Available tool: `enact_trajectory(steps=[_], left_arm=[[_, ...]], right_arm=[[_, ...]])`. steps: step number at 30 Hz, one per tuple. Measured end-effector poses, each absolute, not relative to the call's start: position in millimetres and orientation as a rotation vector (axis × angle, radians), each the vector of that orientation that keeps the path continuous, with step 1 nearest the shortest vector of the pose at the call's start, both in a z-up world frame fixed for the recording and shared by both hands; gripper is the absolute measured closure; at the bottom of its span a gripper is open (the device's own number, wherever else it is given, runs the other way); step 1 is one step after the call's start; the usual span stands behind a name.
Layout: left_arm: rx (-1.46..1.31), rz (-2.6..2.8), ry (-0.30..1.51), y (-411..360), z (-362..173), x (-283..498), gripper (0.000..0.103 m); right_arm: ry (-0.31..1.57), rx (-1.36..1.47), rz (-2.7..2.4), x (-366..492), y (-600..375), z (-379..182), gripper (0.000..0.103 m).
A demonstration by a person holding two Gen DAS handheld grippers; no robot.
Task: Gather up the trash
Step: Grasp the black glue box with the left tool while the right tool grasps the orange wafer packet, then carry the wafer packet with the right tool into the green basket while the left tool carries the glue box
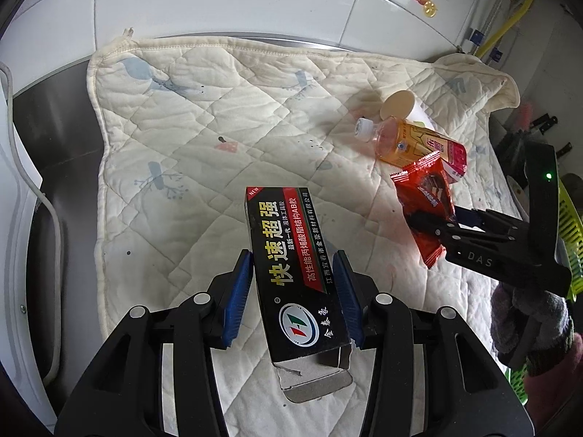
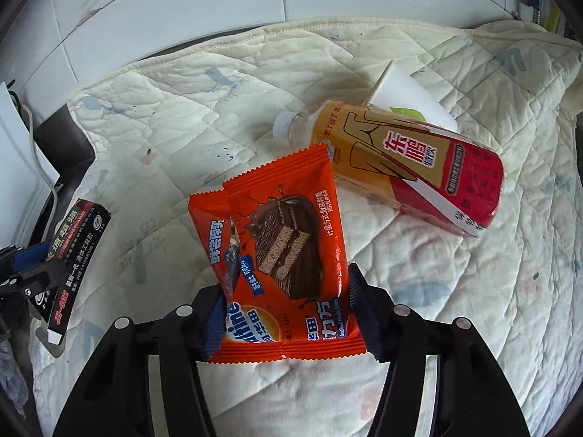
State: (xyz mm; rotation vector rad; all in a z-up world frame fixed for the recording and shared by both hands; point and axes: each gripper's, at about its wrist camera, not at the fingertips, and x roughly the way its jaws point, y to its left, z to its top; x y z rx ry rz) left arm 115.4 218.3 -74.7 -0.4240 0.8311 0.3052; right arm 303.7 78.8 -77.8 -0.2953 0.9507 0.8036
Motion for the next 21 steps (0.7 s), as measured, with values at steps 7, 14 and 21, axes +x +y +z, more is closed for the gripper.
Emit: enact_trajectory(steps=[7, 14, 21], left_arm=[[-0.397, 0.227, 0.805, 184.6, -60.5, 114.0, 0.058], [-0.352, 0.13, 0.795, 137.1, -49.5, 115.6, 0.058], [-0.308, 0.028, 0.805, 86.9, -46.9, 123.9, 0.058]], right_arm=[[0.93, -0.193, 0.754, 269.9, 16.4, -60.0, 0.046], [0.918, -0.109, 0.654, 235.1, -58.3, -55.8, 0.046], [0.89, -0.071, 0.537, 204.7, -121.7, -47.6, 0.046]])
